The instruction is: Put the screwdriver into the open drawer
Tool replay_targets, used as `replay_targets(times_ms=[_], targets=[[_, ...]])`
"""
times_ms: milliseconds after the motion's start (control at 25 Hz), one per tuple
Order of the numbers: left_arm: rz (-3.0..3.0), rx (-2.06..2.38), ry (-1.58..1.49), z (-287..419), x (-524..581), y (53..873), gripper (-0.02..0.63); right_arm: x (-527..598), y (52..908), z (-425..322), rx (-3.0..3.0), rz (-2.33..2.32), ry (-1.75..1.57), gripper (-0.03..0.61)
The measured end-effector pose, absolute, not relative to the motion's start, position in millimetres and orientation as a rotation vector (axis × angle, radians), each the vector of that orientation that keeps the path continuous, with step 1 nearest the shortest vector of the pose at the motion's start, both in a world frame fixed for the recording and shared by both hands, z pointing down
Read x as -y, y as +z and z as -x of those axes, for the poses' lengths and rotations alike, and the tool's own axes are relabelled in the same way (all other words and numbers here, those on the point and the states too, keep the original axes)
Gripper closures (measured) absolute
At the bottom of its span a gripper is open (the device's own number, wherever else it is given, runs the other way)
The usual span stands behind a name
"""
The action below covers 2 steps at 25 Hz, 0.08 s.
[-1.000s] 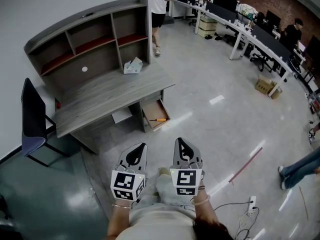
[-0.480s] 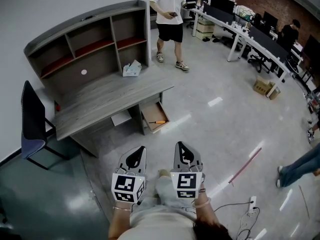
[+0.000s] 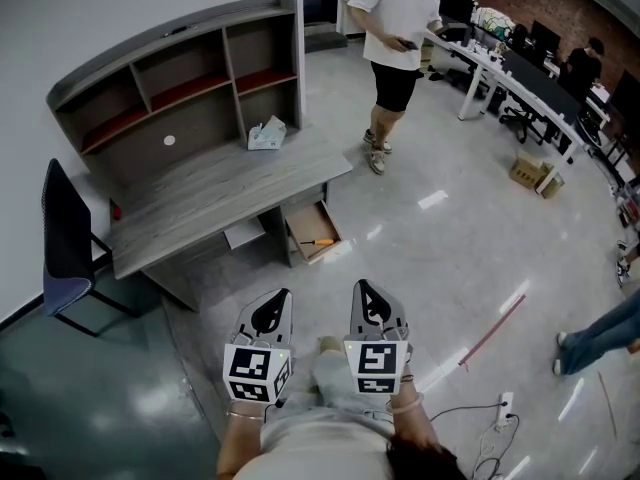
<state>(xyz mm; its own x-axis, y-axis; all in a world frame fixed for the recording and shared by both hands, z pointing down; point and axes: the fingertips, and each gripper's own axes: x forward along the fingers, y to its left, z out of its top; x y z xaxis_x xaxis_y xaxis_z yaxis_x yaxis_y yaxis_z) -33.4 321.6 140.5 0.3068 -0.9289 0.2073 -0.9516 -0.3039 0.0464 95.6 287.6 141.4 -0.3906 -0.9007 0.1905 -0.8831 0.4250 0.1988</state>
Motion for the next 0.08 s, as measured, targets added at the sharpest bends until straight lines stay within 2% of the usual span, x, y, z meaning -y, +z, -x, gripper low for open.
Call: replay_targets(times_ms=[80], targets=[[-2.402,1.755,0.207,35.2,-317.0,139.9,0.597,-282.4,141.1,-95.5,2.418,-1.552,-0.087,0.552]])
